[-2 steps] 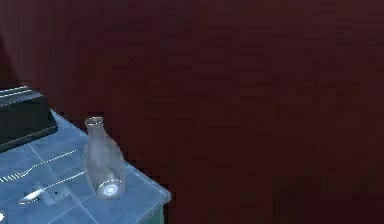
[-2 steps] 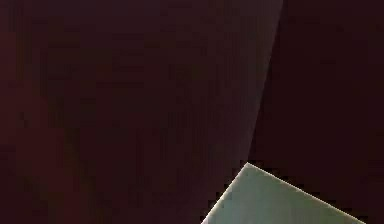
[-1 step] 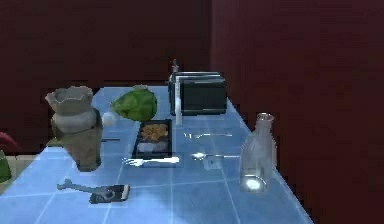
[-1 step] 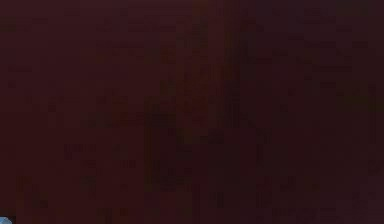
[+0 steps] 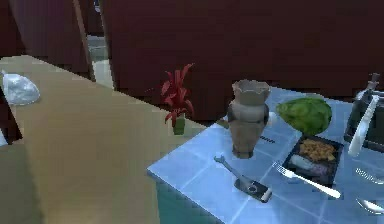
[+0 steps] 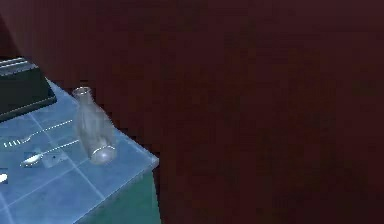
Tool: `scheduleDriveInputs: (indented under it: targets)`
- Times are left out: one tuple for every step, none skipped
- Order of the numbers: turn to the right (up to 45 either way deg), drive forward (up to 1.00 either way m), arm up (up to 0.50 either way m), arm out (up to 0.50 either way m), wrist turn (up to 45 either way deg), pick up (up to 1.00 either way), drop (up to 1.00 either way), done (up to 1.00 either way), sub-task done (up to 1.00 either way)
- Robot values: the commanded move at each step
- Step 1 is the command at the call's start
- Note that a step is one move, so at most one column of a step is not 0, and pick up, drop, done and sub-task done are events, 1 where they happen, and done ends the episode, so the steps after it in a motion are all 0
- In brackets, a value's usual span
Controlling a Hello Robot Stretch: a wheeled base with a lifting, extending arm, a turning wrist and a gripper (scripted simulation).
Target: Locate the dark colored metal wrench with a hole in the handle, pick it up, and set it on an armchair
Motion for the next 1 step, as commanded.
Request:
scheduleDriveInputs:
  targets:
    - [-45.0, 0.0, 0.0, 0.0, 0.0, 0.0, 0.0, 0.0, 0.0]
